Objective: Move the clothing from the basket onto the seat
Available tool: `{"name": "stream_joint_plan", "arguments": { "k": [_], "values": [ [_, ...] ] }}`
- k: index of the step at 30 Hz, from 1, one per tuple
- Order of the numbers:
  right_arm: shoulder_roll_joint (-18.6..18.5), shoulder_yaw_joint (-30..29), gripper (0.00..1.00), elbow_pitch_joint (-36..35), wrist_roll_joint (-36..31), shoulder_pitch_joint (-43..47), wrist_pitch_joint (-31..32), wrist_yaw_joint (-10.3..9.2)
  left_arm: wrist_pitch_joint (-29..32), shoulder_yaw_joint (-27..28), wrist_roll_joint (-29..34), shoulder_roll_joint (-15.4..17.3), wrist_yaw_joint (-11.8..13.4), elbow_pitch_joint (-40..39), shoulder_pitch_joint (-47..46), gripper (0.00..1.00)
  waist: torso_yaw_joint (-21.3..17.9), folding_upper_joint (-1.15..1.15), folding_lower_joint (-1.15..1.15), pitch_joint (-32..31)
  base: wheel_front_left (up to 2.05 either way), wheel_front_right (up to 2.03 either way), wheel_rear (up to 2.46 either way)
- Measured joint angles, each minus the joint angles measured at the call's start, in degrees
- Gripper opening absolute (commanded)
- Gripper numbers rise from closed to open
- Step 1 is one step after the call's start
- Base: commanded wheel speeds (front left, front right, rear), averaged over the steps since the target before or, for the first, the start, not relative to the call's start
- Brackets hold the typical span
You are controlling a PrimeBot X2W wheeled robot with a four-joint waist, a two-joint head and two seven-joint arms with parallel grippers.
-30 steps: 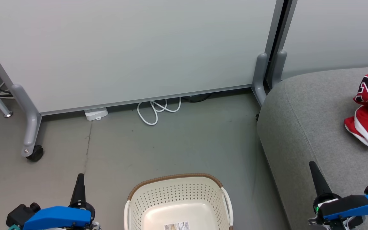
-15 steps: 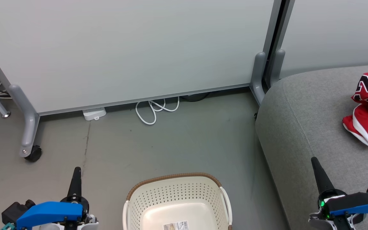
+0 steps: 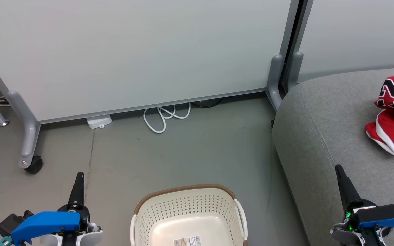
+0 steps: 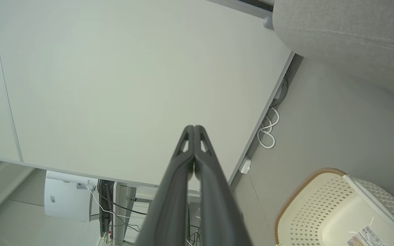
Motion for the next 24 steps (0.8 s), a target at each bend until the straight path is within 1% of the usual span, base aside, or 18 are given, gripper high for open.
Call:
{"name": "stream_joint_plan", "arguments": {
  "k": [24],
  "values": [
    [0.32, -0.76, 0.0, -0.63, 9.96, -1.05, 1.34, 0.0, 2.7, 1.81, -8.9, -0.25, -0.01, -2.33, -0.91, 0.0, -0.64, 0.0, 0.0, 0.31, 0.0, 0.0, 0.0]
  ]
}}
